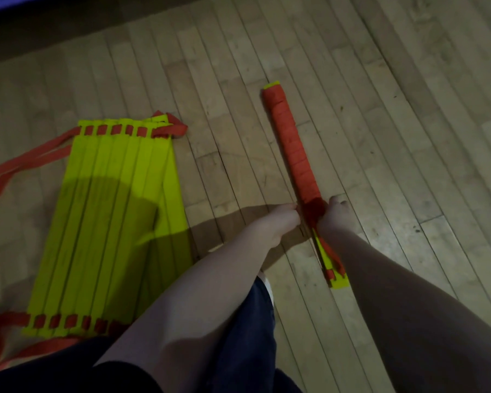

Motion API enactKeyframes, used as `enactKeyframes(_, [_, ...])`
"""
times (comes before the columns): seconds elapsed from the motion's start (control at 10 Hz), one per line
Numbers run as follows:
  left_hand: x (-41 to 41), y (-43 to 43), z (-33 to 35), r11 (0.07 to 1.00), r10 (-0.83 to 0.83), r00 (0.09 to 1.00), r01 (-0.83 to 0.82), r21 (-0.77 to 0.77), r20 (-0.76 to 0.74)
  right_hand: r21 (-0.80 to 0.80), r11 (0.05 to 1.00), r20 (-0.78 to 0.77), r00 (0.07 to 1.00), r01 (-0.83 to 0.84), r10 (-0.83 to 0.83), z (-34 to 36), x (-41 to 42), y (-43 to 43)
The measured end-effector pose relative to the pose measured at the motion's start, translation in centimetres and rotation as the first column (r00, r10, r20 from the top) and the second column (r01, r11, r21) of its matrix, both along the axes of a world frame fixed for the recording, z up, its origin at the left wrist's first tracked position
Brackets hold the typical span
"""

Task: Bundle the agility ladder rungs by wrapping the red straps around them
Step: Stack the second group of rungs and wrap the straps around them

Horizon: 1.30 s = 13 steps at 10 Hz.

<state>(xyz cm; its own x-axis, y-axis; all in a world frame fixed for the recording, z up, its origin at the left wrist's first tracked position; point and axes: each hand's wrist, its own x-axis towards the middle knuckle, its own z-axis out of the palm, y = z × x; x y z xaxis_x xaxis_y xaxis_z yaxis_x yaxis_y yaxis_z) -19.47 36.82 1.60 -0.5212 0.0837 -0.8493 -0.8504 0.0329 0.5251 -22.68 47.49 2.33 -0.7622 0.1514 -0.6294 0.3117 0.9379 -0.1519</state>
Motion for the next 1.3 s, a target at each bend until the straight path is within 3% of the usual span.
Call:
enactKeyframes(0.2, [0.5, -4.1, -0.7, 0.997, 0.01, 1.0, -0.009, -0.079, 0.017, 0.188, 0.978, 0.002, 0.996, -0.092, 0.094, 0.7, 0.4, -1.9])
enactKeyframes(0.4, [1.7, -10.9, 1.7, 0.97, 0.212, 0.977, -0.213, -0.118, -0.021, -0.001, 0.954, -0.008, 0.954, -0.3, 0.3, 2.6, -0.3, -7.7])
enactKeyframes(0.6, [4.4, -21.4, 7.6, 0.968, 0.152, 0.976, -0.179, -0.178, -0.157, -0.179, 0.748, -0.037, 0.764, -0.639, 0.644, 7.6, -1.1, -17.2])
enactKeyframes(0.7, [6.2, -27.2, 9.5, 0.968, 0.154, 0.978, -0.178, -0.179, -0.142, -0.199, 0.624, -0.052, 0.644, -0.755, 0.763, 10.6, -1.0, -22.0])
enactKeyframes(0.8, [7.9, -31.7, 10.0, 0.915, 0.143, 0.986, -0.166, -0.366, -0.091, -0.215, 0.502, 0.01, 0.512, -0.838, 0.859, 12.9, -1.0, -26.8])
enactKeyframes(0.9, [8.9, -35.0, 9.8, 0.883, 0.102, 0.994, -0.111, -0.455, -0.046, -0.151, 0.428, 0.084, 0.42, -0.891, 0.904, 13.8, -1.3, -31.3])
enactKeyframes(1.0, [9.6, -36.8, 9.1, 0.862, -0.021, 1.0, 0.02, -0.506, 0.004, -0.071, 0.434, 0.065, 0.43, -0.898, 0.901, 13.6, -1.2, -34.8])
enactKeyframes(1.1, [10.2, -37.1, 7.8, 0.832, -0.125, 0.991, 0.131, -0.539, 0.048, -0.169, 0.618, 0.093, 0.612, -0.768, 0.786, 10.3, -0.7, -36.5])
enactKeyframes(1.2, [11.9, -35.6, 4.6, 0.726, -0.33, 0.944, 0.27, -0.632, 0.023, -0.206, 0.676, 0.215, 0.641, -0.708, 0.737, 7.0, 0.9, -36.4])
enactKeyframes(1.3, [13.3, -34.1, 2.6, 0.679, -0.378, 0.925, 0.312, -0.664, 0.048, -0.274, 0.783, 0.318, 0.715, -0.559, 0.622, 4.1, 2.9, -35.4])
